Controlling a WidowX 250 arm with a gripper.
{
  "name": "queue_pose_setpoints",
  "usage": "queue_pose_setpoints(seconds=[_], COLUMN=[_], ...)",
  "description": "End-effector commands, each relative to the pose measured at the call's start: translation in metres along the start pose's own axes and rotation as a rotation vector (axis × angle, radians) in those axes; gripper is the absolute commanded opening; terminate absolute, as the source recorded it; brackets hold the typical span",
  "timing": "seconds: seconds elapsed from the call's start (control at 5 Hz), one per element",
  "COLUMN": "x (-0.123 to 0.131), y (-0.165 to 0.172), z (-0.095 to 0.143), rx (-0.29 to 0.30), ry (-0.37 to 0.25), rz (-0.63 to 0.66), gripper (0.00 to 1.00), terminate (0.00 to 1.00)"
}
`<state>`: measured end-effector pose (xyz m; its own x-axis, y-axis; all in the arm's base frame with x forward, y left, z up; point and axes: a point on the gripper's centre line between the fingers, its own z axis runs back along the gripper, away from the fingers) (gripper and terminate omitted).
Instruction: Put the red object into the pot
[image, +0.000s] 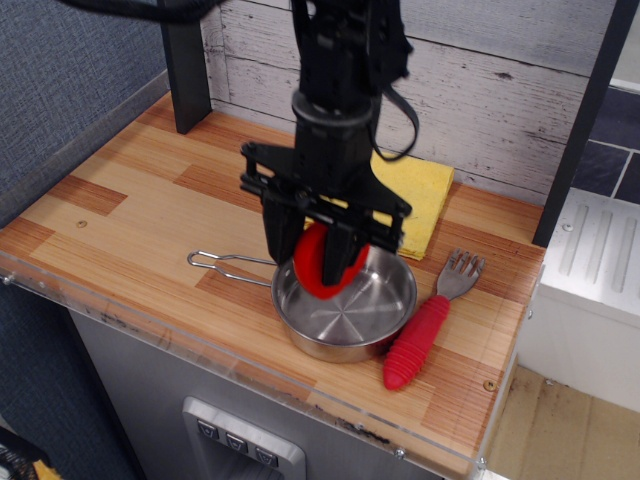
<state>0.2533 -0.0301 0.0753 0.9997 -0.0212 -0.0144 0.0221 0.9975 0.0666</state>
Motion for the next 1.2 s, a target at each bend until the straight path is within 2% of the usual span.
queue_pose_setpoints(seconds=[0.0, 0.2, 0.4, 0.6, 0.8, 1.0], x=[0.003, 0.006, 0.008, 0.012, 0.018, 0.025], y=[0.011, 0.013, 0.011, 0.015, 0.045, 0.084], z=[-0.013, -0.015, -0.005, 0.018, 0.067, 0.11], rx=[0.014, 0.01, -0.009, -0.028, -0.043, -0.045], ry=[0.014, 0.029, 0.01, -0.033, -0.121, -0.166], rz=[0.011, 0.012, 0.01, 0.011, 0.093, 0.199], gripper=[0.0, 1.0, 1.0, 1.0, 1.0, 1.0], terminate=[0.0, 0.0, 0.0, 0.0, 0.0, 0.0])
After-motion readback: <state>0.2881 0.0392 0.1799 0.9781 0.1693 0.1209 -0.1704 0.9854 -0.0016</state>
